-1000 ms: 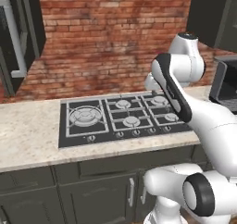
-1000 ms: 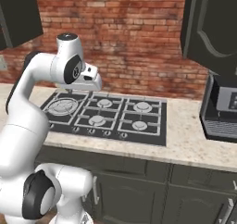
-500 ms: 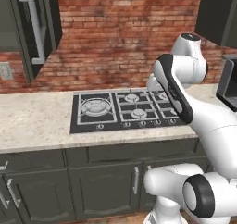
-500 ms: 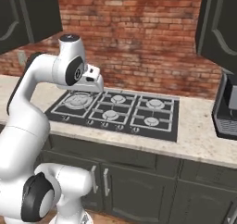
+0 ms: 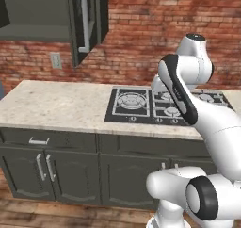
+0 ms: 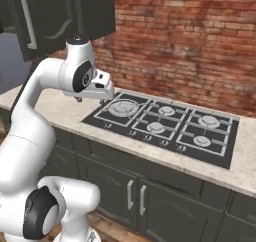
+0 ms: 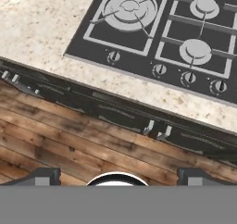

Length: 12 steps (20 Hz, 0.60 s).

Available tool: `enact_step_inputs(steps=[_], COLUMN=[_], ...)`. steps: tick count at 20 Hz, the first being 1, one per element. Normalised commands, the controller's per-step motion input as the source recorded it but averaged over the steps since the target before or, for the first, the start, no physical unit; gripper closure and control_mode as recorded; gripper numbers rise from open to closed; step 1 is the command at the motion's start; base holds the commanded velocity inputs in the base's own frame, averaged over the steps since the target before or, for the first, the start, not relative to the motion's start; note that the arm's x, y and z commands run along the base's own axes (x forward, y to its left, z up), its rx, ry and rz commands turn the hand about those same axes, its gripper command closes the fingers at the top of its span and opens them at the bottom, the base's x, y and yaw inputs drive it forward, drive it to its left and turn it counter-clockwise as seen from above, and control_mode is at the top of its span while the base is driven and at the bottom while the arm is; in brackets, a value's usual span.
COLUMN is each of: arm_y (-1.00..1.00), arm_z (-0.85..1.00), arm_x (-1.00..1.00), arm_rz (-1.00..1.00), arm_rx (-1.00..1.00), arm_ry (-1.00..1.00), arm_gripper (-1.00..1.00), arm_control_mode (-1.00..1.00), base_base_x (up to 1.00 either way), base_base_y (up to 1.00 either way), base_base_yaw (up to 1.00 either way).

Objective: Close all open cabinet doors.

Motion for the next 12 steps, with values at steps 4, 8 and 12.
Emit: enact_step_inputs(steps=[4,8,12], arm_y=[0.00,0.00,0.00], arm_z=[0.00,0.00,0.00], arm_x=[0.00,0.00,0.00], arm_rz=[0.00,0.00,0.00], arm_rx=[0.00,0.00,0.00], arm_ry=[0.00,0.00,0.00], arm_gripper=[-1.00,-1.00,-1.00], arm_control_mode=[1.00,1.00,1.00], base_base_x=[-0.20,-0.03,0.00], base_base_y=[0.47,0.65,0.68], base_base_yaw=[0.21,0.00,-0.03])
